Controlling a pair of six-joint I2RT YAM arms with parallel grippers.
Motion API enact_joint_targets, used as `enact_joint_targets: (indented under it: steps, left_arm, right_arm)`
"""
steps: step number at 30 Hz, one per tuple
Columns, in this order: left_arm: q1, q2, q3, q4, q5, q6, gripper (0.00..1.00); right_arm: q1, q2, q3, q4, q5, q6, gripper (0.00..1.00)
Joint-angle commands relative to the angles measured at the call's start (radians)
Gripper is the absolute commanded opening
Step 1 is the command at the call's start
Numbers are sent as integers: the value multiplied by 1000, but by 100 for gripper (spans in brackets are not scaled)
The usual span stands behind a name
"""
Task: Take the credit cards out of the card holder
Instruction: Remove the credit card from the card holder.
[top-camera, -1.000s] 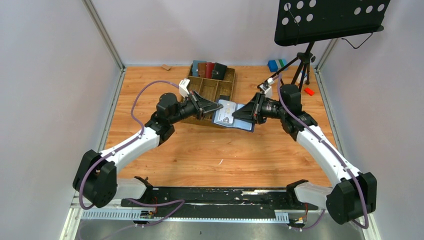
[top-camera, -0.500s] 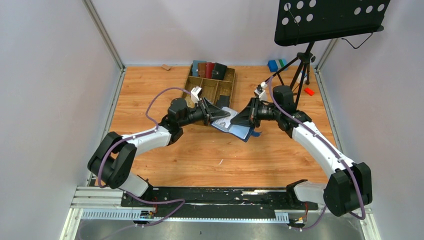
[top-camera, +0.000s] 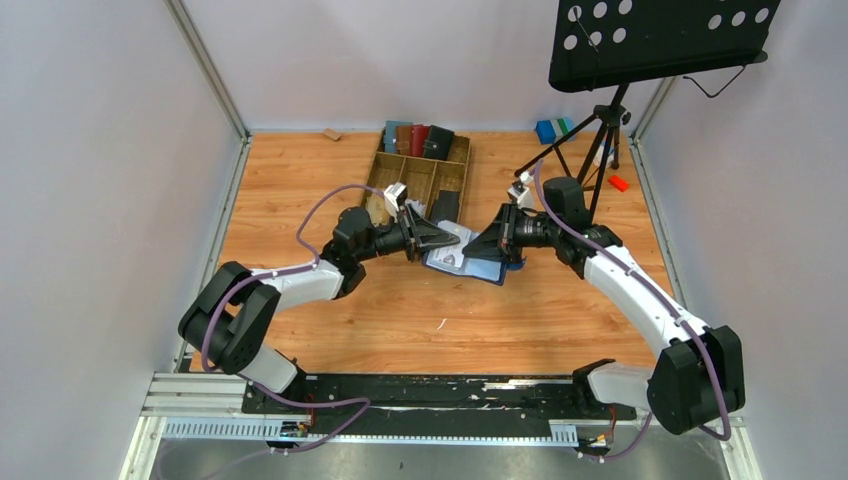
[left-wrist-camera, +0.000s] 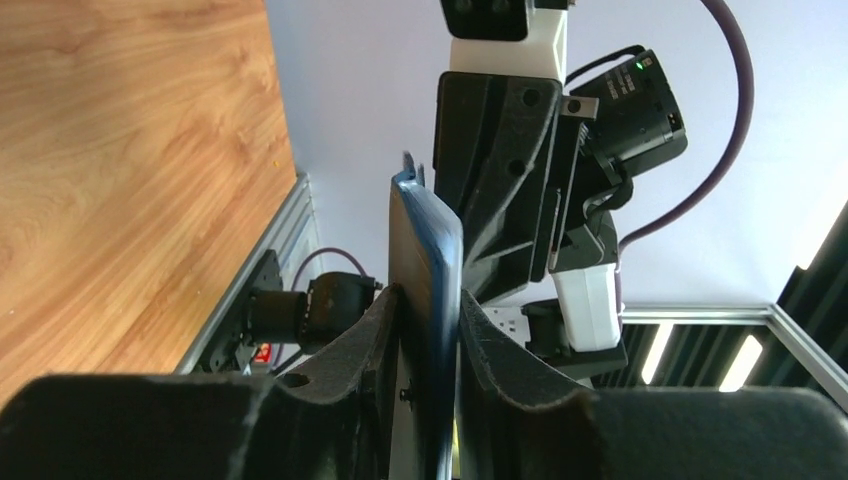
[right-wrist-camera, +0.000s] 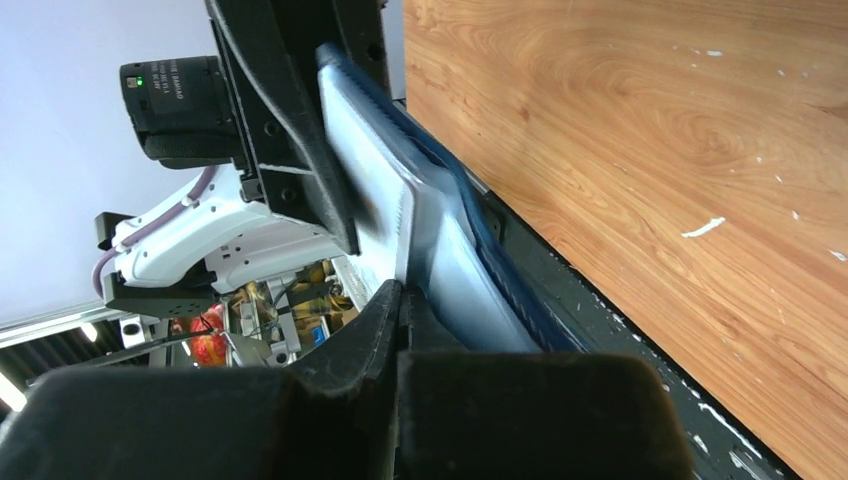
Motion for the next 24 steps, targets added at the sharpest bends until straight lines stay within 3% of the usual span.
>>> enact_joint_targets:
  steps: [1,13,22,24]
  left_arm:
    - [-8,-29,-5,96,82,-23,32]
    - [0,-56,-30,106,68,-24,21]
    - [15,-80,-57,107,65,-27,21]
    - [13,-79,-52,110,70,-28,21]
  right_arm:
    - [-27,-53,-35,-25,40,-40,0]
    - [-35,-70,-29,-95,36,-79,0]
    - [-42,-96,-41,-88,40,-84,0]
    - [-42,-102,-66,13,-16,-48,16]
